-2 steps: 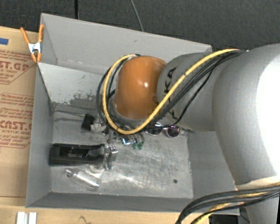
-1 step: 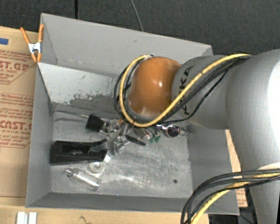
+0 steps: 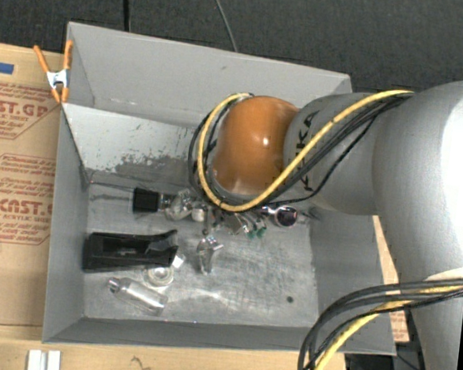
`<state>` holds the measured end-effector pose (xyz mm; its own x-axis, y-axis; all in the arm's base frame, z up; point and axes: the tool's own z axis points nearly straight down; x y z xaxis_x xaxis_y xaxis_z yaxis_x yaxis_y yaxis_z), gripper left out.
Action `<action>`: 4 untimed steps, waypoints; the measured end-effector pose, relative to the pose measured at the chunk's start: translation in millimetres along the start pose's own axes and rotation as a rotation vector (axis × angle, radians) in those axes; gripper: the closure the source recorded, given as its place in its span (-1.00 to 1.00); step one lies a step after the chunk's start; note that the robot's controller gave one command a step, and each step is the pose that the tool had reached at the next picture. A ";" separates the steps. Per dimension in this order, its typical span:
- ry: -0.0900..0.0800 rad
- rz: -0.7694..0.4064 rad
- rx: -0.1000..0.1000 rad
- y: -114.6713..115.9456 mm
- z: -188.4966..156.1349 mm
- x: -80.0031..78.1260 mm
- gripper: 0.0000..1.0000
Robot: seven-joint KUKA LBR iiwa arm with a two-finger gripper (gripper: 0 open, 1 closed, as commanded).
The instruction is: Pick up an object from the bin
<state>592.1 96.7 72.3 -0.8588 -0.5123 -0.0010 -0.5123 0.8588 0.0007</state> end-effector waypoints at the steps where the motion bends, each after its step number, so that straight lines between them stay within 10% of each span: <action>1: -0.001 0.000 0.000 0.0 0.0 -0.2 -1.00; 2: -0.006 0.035 0.006 38.8 -0.2 -16.2 -1.00; 4: -0.009 0.026 0.004 40.3 0.3 -14.2 -1.00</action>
Offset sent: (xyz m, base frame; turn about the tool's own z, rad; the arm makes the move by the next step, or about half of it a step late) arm -0.0227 0.1190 -0.0023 0.0664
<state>583.6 138.6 72.0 -0.8716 -0.4902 -0.0095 -0.4902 0.8716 -0.0028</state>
